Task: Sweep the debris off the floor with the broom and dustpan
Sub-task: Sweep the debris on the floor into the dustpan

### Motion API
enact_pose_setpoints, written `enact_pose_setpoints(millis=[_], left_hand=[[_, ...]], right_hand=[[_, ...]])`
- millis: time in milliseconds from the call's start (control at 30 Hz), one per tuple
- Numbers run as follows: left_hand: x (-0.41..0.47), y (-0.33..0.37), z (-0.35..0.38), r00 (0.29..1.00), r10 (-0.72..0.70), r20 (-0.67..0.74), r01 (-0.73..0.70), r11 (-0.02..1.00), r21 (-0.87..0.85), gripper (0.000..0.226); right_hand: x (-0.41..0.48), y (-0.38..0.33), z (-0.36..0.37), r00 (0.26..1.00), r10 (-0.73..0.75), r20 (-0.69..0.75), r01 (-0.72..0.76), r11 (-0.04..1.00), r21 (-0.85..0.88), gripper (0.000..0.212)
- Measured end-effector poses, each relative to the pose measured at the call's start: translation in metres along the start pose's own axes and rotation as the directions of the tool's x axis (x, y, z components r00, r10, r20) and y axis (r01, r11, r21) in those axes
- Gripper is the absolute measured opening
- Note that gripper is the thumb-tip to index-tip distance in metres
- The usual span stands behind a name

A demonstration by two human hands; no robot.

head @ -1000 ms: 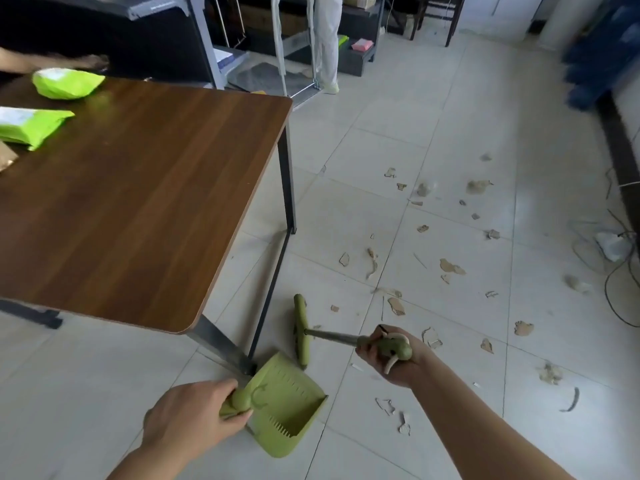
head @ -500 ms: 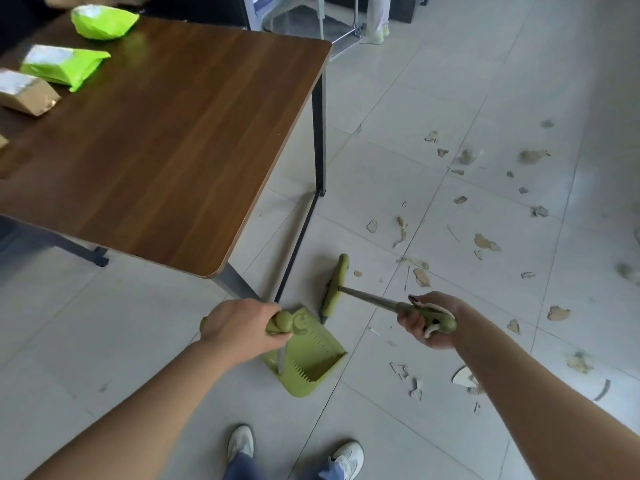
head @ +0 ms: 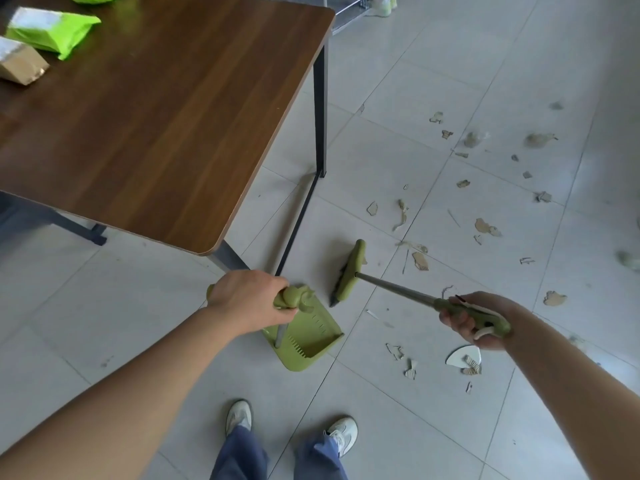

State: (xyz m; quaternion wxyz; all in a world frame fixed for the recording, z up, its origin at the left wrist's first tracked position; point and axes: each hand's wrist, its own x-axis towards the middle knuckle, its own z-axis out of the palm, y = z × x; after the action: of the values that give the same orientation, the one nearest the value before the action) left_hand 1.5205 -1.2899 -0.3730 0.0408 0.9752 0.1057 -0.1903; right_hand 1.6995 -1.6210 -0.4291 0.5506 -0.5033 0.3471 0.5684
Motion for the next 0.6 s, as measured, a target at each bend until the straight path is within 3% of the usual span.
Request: enact_pose_setpoints(millis=[367,600], left_hand=[[0.015,0.035,-0.002,0.993,0.118,0.005,-0.118,0.993,0.004,0.034],[0.020,0.048,0.009,0.981,0.193,0.018,-0.192,0.980,-0.049,0.031]], right_hand=[[-0.036,0.002,-0.065,0.990,-0.047,-0.130,0.049,0.999,0.010,0.018],[-0.037,0.028,-0.036,0.984,-0.095,-0.148,0.096,0.995,-0.003,0.017]])
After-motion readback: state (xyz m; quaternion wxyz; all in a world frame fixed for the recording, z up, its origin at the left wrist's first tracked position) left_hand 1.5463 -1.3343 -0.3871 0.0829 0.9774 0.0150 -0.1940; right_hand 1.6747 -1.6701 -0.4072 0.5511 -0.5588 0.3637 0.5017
